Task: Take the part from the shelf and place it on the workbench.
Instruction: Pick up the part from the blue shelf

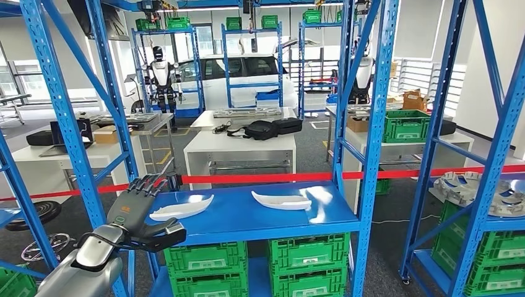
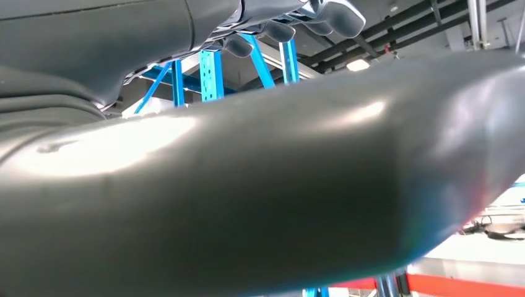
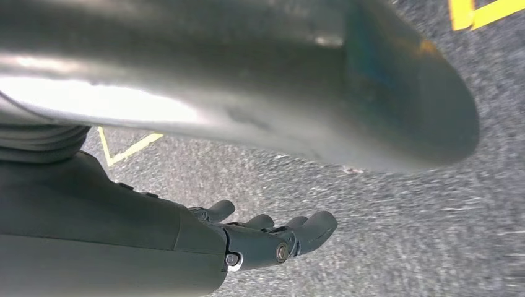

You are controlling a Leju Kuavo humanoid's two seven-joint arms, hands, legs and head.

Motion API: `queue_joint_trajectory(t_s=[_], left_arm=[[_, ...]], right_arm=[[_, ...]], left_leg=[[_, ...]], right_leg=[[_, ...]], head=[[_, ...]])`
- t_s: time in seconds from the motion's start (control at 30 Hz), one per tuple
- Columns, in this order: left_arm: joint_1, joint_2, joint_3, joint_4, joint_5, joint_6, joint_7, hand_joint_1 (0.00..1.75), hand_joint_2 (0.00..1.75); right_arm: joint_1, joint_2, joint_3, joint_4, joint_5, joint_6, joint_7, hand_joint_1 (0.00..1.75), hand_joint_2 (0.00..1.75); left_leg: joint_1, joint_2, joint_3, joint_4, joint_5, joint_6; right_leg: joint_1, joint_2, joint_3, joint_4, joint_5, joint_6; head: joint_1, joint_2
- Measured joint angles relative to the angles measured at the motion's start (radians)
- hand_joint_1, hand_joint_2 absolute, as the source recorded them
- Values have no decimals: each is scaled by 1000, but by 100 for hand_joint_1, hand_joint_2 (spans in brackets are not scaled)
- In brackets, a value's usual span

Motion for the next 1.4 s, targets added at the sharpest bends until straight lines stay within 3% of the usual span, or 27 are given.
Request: queue_joint_trajectory(t_s=[0.07,0.17,0.2,0.27,0.33,0.37,0.4,0.43,0.53,0.57,0.6,0.67,0.73,0.83,0.9,0.93,1.0,1.07,1.1,1.2,1.27,1.33,1.4], left_arm=[[0,5,0,1,1,-1,0,0,0],[-2,8,0,0,1,-2,-1,0,0],[-2,8,0,-1,1,-2,-3,0,0],[0,8,0,-2,1,-1,-8,0,0],[7,8,0,-2,-1,0,-15,0,0],[12,8,0,-3,-1,1,-17,0,0],[16,8,0,-3,-2,1,-18,0,0],[19,7,0,-3,-2,1,-19,0,0],[20,4,0,-3,-2,-6,-21,0,0],[19,3,0,-4,-2,-9,-22,0,0],[18,1,0,-6,-2,-12,-22,0,0],[14,-1,0,-11,-2,-14,-21,0,0],[9,-2,-1,-13,-3,-14,-20,0,0],[12,-3,-1,-13,-3,-13,-20,0,0],[20,-2,-1,-11,-3,-13,-21,0,0],[23,-1,-1,-11,-3,-14,-22,0,0],[23,5,-1,-10,-3,-14,-25,0,0],[24,14,-1,-9,-3,-15,-31,0,0],[25,16,-1,-9,-3,-16,-34,0,0],[26,20,-1,-14,-2,-19,-41,0,0],[23,22,-1,-17,-2,-20,-43,0,0],[24,22,-1,-17,-2,-20,-45,0,0],[28,21,-1,-17,-2,-21,-47,0,0]], right_arm=[[-1,0,0,0,0,0,0,0,0],[-2,-2,0,0,0,-1,0,0,0],[-4,-2,0,0,1,-1,0,0,0],[-6,-4,0,0,2,0,2,0,0],[-5,-4,0,0,3,0,5,0,0],[-4,-4,0,0,3,0,6,0,0],[-3,-4,0,0,4,0,7,0,0],[-3,-4,0,0,4,0,7,0,0],[1,-4,0,0,2,-1,7,0,0],[2,-4,0,0,1,-1,7,0,0],[2,-4,0,0,0,-2,8,0,0],[0,-4,0,0,0,-5,9,0,0],[-4,-5,0,0,-1,-7,13,0,0],[-6,-5,-3,0,-1,-10,17,0,0],[-4,-5,-4,0,-1,-9,17,0,0],[-3,-5,-4,0,0,-9,16,0,0],[-2,-5,-5,0,1,-8,16,0,0],[-2,-4,-5,0,2,-6,16,0,0],[-2,-3,-5,0,2,-5,16,0,0],[-3,-4,-5,0,2,-4,14,0,0],[-7,-4,-5,0,2,-3,14,0,0],[-7,-3,-5,0,2,-3,14,0,0],[-5,-3,-5,0,2,-3,14,0,0]], left_leg=[[-5,1,20,-78,79,10],[-4,-2,49,-97,86,30],[-2,-3,61,-100,83,37],[-2,-3,84,-102,67,47],[-4,-4,104,-102,45,52],[-5,-5,117,-102,33,53],[-6,-6,132,-101,21,52],[-6,-7,148,-101,8,50],[-9,-10,190,-96,-33,39],[-10,-12,198,-97,-46,33],[-10,-14,206,-90,-52,27],[-8,-15,216,-76,-57,14],[-6,-10,197,-18,-64,5],[0,-4,76,151,-120,-7],[2,-2,17,186,-134,-10],[3,-2,11,154,-111,-9],[1,-1,28,26,-5,-1],[-6,2,47,-68,65,8],[-9,1,51,-87,73,14],[-6,-3,79,-99,59,33],[-3,-3,105,-104,46,44],[-5,-3,127,-105,26,50],[-6,-6,154,-105,2,49]], right_leg=[[2,1,18,-5,-22,13],[5,-1,32,12,-19,30],[6,-2,17,48,-11,33],[4,-5,-57,162,-22,37],[4,-5,-142,256,-78,43],[4,-5,-170,267,-104,45],[4,-5,-184,250,-112,47],[4,-5,-185,206,-92,46],[8,-7,-154,40,63,35],[11,-8,-144,15,92,30],[13,-8,-136,7,98,23],[12,-7,-111,3,86,6],[8,-7,-83,-1,78,-8],[6,-4,-55,-3,53,-14],[6,-3,-34,-3,33,-14],[6,-2,-21,-3,23,-13],[7,-2,5,-3,1,-8],[7,1,20,-8,-18,3],[7,1,25,-8,-22,9],[9,-2,33,9,-22,23],[9,-4,-15,95,-30,28],[7,-4,-106,223,-67,33],[7,-5,-181,279,-102,37]], head=[[0,0],[1,0],[2,0],[4,0],[5,0],[5,0],[6,0],[7,0],[7,0],[7,0],[6,0],[6,0],[5,0],[4,0],[3,0],[3,0],[2,0],[2,0],[2,0],[3,0],[5,0],[6,0],[6,0]])
